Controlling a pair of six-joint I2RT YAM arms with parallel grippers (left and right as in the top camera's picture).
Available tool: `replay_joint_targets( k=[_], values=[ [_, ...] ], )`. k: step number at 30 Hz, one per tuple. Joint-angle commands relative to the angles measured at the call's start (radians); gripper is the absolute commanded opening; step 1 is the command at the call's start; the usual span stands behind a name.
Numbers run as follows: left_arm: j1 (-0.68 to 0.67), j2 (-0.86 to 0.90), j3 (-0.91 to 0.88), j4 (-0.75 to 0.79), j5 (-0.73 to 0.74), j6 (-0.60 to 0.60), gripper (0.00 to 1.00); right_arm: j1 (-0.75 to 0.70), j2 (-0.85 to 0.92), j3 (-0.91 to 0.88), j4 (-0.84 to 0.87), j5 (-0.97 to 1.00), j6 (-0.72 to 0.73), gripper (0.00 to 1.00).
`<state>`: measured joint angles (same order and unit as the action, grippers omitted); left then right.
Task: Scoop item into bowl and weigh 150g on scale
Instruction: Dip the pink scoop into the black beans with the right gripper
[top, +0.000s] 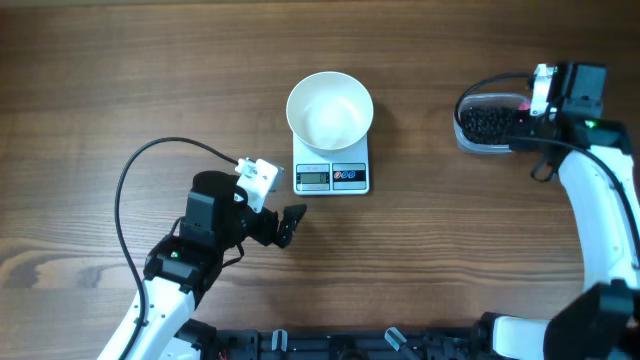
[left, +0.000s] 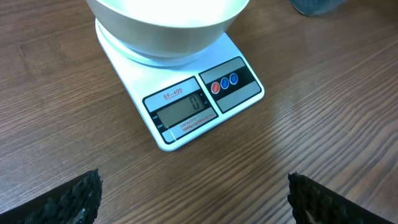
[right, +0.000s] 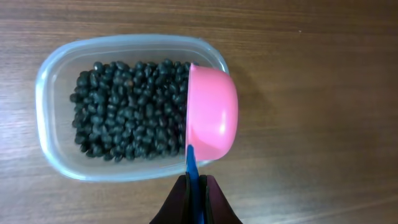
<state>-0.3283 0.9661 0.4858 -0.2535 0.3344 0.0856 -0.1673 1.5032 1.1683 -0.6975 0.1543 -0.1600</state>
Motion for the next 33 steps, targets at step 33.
replay_joint_targets(
  k=[33],
  values=[
    [-0.002,0.003,0.023,0.003,-0.010,0.011,1.00,-0.281,0.213,0.001,-0.084,-0.717,0.059,0.04]
  ],
)
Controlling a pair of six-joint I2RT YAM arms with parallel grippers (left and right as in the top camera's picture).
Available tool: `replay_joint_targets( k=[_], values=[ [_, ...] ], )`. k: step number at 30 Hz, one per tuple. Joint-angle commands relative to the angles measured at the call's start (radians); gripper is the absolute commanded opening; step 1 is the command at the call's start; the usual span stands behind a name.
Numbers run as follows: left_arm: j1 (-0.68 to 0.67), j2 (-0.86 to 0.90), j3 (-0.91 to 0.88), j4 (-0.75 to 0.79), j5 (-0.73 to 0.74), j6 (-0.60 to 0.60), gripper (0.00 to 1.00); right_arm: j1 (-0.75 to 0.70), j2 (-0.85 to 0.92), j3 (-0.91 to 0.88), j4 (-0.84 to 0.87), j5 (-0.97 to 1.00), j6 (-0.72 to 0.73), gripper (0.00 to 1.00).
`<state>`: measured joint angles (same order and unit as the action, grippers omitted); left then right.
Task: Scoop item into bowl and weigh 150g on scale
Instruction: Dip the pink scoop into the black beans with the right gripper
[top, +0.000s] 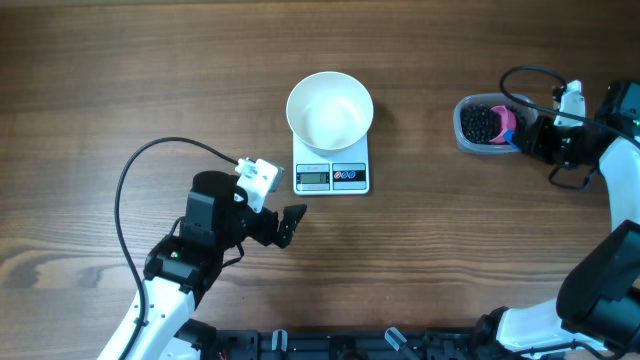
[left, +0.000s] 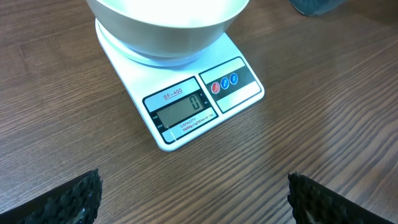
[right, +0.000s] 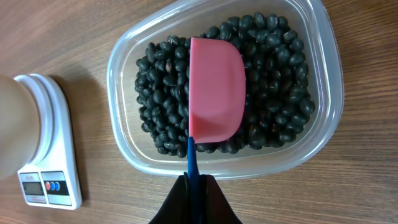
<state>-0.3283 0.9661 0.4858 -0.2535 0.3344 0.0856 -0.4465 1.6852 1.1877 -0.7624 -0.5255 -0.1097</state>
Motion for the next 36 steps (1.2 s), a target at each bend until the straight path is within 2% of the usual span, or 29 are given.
replay_joint_targets(
  k=[1,11,21,27,36],
  values=[
    [-0.002,0.003,0.023,0.003,-0.010,0.012,1.00,-0.002,0.037,-0.018,-0.013,-0.060,0.008,0.04],
    [-0.002,0.003,0.023,0.003,-0.010,0.011,1.00,-0.020,0.085,-0.018,0.027,-0.191,0.042,0.04],
    [-0.002,0.003,0.023,0.003,-0.010,0.011,1.00,-0.182,0.084,-0.017,-0.028,-0.297,-0.005,0.04],
    [-0.002,0.003,0.023,0.003,-0.010,0.012,1.00,-0.281,0.084,-0.017,-0.045,-0.455,-0.051,0.04],
    [-0.002,0.003,0.023,0.003,-0.010,0.012,1.00,-0.288,0.084,-0.017,-0.057,-0.778,-0.153,0.04]
  ],
)
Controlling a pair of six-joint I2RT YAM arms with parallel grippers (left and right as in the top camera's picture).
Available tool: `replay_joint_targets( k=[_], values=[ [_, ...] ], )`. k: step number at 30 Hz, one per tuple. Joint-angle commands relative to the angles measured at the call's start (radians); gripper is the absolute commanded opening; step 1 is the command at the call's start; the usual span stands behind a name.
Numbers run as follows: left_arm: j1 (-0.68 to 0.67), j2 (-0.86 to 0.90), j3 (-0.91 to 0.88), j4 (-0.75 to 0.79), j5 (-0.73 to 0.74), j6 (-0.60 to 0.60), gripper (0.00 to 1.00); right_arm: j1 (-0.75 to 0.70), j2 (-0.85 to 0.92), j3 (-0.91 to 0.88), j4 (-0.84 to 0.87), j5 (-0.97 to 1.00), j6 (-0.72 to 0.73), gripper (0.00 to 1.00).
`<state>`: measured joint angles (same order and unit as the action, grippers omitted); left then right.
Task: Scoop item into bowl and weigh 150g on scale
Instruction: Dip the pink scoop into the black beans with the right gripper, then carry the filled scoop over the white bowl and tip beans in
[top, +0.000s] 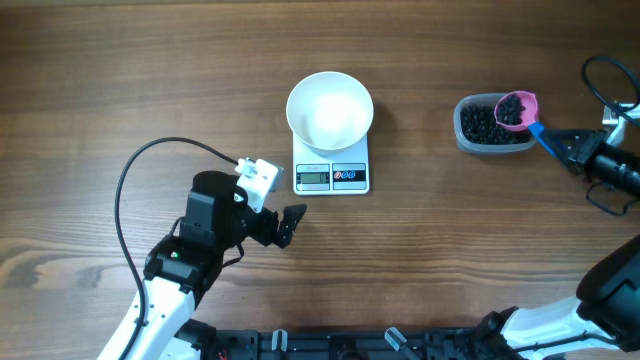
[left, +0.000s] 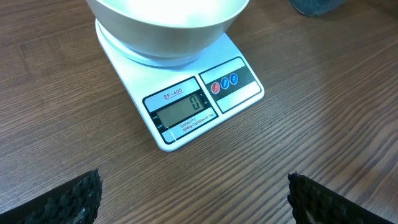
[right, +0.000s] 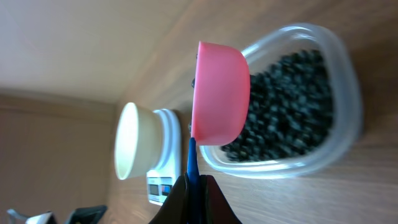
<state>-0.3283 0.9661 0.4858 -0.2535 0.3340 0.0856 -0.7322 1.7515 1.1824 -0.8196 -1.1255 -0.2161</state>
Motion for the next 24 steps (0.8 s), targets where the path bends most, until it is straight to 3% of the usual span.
replay_joint_targets(
  k=[1,6,9,14,17,19,24],
  values=[
    [-0.002,0.003,0.023,0.003,-0.010,0.011,1.00,0.000,0.018,-0.012,0.000,-0.239,-0.053,0.04],
    [-0.002,0.003,0.023,0.003,-0.010,0.012,1.00,0.093,0.018,-0.012,0.012,-0.305,0.058,0.04],
    [-0.002,0.003,0.023,0.003,-0.010,0.012,1.00,0.191,0.018,-0.012,0.101,-0.304,0.215,0.04],
    [-0.002,0.003,0.023,0.003,-0.010,0.012,1.00,0.412,0.018,-0.012,0.423,-0.197,0.575,0.04],
    [-0.002,0.003,0.023,0.003,-0.010,0.012,1.00,0.564,0.018,-0.012,0.700,-0.169,0.796,0.05],
    [-0.002,0.003,0.023,0.003,-0.010,0.011,1.00,0.665,0.018,-0.011,0.778,-0.093,0.848,0.05],
    [-0.002,0.003,0.023,0.003,-0.010,0.011,1.00,0.807,0.018,-0.009,0.782,0.022,0.818,0.05]
  ],
)
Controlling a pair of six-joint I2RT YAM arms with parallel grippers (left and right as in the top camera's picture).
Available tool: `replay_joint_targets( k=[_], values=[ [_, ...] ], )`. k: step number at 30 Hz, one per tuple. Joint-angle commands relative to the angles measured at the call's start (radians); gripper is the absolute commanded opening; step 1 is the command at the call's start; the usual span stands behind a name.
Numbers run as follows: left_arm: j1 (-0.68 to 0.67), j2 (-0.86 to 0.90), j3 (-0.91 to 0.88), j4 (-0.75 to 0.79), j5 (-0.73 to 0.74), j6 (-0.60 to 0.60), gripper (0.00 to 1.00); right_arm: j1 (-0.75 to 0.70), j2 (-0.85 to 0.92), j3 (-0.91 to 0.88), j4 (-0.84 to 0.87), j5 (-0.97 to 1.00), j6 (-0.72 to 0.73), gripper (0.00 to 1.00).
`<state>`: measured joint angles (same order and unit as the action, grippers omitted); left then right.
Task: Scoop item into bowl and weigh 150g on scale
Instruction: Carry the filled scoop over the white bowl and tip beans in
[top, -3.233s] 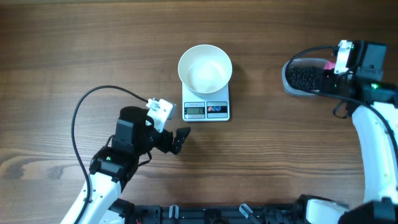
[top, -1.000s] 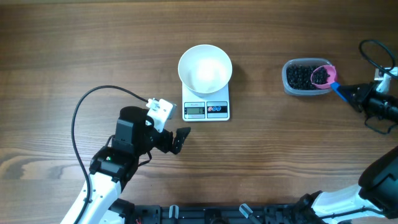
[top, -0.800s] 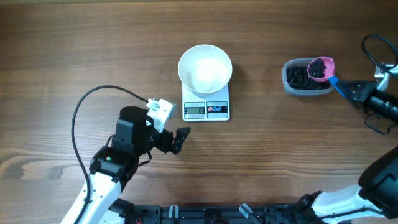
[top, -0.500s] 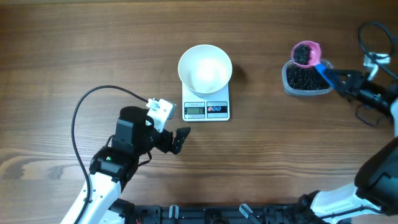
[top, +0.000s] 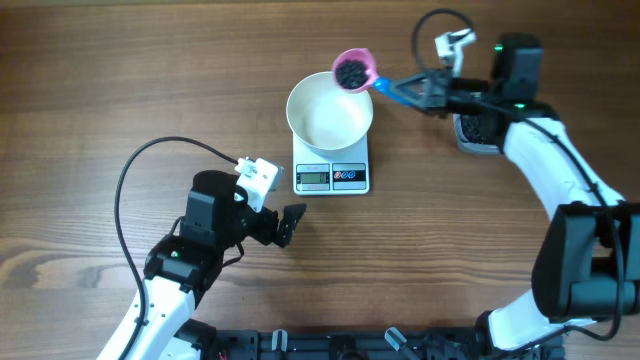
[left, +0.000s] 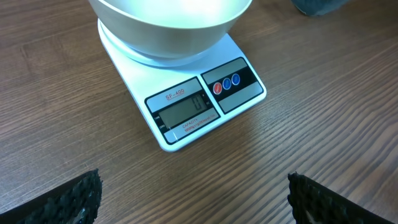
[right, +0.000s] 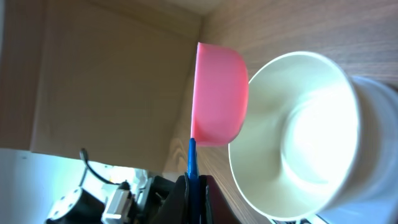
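A white bowl (top: 330, 110) stands on the white scale (top: 331, 177), whose display (left: 183, 114) reads 0. My right gripper (top: 425, 90) is shut on the blue handle of a pink scoop (top: 353, 69) holding black beans, held at the bowl's far right rim. In the right wrist view the pink scoop (right: 219, 93) is next to the empty bowl (right: 298, 130). The clear tub of black beans (top: 478, 130) is partly hidden under the right arm. My left gripper (top: 285, 225) is open on the table, left of and in front of the scale, with nothing between its fingers (left: 74, 196).
A black cable loops on the table left of the left arm (top: 200, 245). Bare wooden table (top: 120, 70) surrounds the scale.
My right gripper has moved left with the loaded scoop, from over the bean tub to the bowl's far right rim. The left arm is unchanged.
First the right gripper held the pink scoop at the tub's edge, then down in the beans. After that it was raised over the tub with beans in it, and now it is at the bowl's rim. The scale reads 0 throughout; the left gripper stayed open.
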<state>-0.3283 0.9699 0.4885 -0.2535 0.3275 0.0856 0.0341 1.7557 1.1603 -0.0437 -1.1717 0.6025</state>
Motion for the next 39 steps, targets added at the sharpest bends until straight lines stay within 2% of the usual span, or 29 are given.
replay_joint_targets(
  k=[1,6,8,14,18,26,29,35,39],
  values=[
    [-0.002,-0.001,0.021,0.003,-0.003,0.012,1.00,0.063,0.013,0.014,0.005,0.081,-0.016,0.05],
    [-0.002,-0.001,0.021,0.003,-0.003,0.011,1.00,0.148,-0.038,0.023,-0.109,0.282,-0.153,0.05],
    [-0.002,-0.001,0.021,0.003,-0.003,0.012,1.00,0.183,-0.079,0.067,-0.242,0.415,-0.256,0.05],
    [-0.002,-0.001,0.020,0.003,-0.003,0.012,1.00,0.309,-0.114,0.222,-0.467,0.758,-0.474,0.05],
    [-0.002,-0.001,0.020,0.003,-0.003,0.011,1.00,0.377,-0.114,0.242,-0.501,0.923,-0.513,0.05],
    [-0.002,-0.001,0.020,0.003,-0.003,0.011,1.00,0.401,-0.114,0.242,-0.531,1.022,-0.606,0.05],
    [-0.002,-0.001,0.020,0.003,-0.003,0.011,1.00,0.451,-0.114,0.243,-0.530,1.164,-0.696,0.05],
    [-0.002,-0.001,0.020,0.003,-0.003,0.011,1.00,0.621,-0.115,0.242,-0.500,1.588,-0.888,0.04],
    [-0.002,-0.001,0.020,0.003,-0.003,0.011,1.00,0.642,-0.115,0.242,-0.495,1.613,-0.909,0.04]
  ],
)
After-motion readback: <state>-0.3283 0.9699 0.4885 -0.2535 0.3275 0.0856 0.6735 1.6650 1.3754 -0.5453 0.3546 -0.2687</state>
